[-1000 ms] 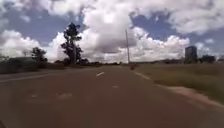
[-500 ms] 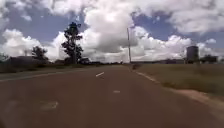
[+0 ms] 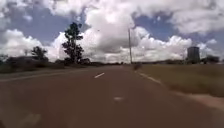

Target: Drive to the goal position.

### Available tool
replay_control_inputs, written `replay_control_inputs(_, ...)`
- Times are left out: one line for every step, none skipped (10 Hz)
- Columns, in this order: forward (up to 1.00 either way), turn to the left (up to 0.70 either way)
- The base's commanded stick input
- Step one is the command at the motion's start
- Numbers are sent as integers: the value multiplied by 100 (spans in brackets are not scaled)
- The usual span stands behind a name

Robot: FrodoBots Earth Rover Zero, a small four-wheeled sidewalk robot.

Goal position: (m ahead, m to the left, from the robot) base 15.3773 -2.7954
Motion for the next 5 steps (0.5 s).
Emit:
replay_control_inputs(100,0)
replay_control_inputs(100,0)
replay_control_inputs(100,0)
replay_control_inputs(100,0)
replay_control_inputs(100,0)
